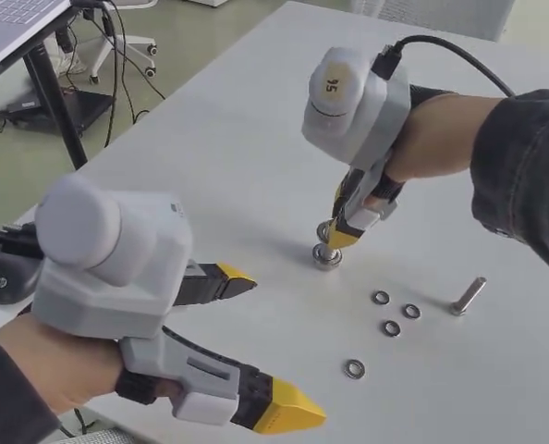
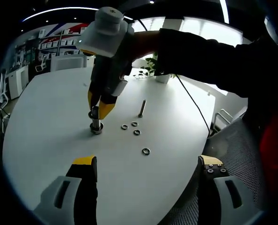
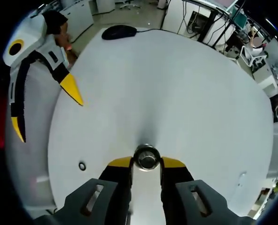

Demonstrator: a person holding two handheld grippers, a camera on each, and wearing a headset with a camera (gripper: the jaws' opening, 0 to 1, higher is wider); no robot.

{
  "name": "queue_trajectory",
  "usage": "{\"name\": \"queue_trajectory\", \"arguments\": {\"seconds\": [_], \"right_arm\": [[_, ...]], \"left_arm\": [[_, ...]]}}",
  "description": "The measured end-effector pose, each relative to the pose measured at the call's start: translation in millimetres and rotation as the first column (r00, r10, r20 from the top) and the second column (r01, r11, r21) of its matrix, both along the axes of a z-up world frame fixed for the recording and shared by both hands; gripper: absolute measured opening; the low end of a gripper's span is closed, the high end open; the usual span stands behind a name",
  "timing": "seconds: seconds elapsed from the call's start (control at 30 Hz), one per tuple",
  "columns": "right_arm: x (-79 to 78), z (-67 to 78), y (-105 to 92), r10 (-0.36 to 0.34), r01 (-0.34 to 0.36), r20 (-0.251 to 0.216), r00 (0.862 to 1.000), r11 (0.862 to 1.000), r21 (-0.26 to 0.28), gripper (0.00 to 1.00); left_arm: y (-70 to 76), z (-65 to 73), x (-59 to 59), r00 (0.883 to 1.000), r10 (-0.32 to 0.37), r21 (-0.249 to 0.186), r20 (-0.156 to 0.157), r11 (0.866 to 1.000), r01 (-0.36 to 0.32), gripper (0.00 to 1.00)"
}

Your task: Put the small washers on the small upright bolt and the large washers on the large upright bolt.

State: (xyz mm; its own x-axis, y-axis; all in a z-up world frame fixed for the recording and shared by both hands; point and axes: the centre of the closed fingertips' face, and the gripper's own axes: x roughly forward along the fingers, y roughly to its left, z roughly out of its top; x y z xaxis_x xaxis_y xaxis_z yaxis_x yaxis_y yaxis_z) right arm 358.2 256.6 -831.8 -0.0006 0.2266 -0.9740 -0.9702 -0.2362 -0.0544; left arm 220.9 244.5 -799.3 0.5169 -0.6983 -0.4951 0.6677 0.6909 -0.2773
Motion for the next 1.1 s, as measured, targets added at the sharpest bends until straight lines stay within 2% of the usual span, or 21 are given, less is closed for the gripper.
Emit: {"name": "queue_trajectory", "arguments": {"seconds": [0.5, 1.1], "right_arm": [[1.0, -25.5, 0.2, -0.028, 0.028, -0.017, 0.999, 1.0, -0.013, 0.23], [2.6, -30.3, 2.9, -0.043, 0.043, -0.028, 0.999, 0.999, -0.003, 0.24]], "left_arm": [[0.7, -0.8, -0.3, 1.0, 0.002, -0.003, -0.007, 1.0, -0.002, 0.89], [0.8, -2.1, 0.2, 1.0, 0.002, -0.008, -0.01, 1.0, -0.002, 0.88]]}}
